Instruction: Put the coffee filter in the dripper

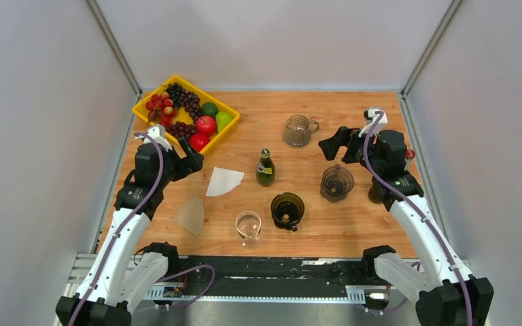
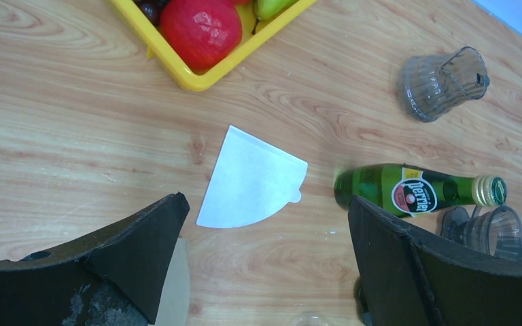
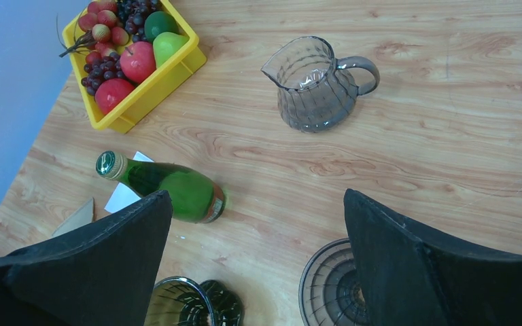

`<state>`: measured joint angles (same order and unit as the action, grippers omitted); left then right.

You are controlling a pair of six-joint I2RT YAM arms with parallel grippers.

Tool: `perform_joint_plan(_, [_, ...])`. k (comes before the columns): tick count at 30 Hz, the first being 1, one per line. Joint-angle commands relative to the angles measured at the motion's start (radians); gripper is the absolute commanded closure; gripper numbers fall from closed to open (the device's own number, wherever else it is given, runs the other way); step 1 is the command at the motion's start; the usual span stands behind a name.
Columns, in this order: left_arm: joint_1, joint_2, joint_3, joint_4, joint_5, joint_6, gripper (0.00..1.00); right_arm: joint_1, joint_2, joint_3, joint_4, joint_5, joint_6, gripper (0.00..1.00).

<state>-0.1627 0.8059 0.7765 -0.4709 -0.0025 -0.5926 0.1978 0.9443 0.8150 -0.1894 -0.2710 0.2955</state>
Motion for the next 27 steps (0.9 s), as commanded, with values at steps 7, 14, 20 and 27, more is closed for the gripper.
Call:
perform_joint_plan(7, [0.002,-0.011,-0.044,0.058,0.088,-0.025,0.00,0.018,0.010,0.010,-0.015,-0.155,0.008,0.00])
perform_joint_plan(14, [0.003,0.016,-0.067,0.062,0.103,-0.027,0.00,0.296,0.055,0.041,-0.139,0.065,-0.003,0.00])
perform_joint_plan(20, [0.001,0.031,-0.083,0.066,0.113,-0.024,0.00,0.549,0.065,0.028,-0.246,0.367,0.044,0.00])
perform_joint_plan(27, [0.001,0.034,-0.093,0.070,0.114,-0.020,0.00,0.766,0.041,-0.046,-0.307,0.482,0.152,0.00])
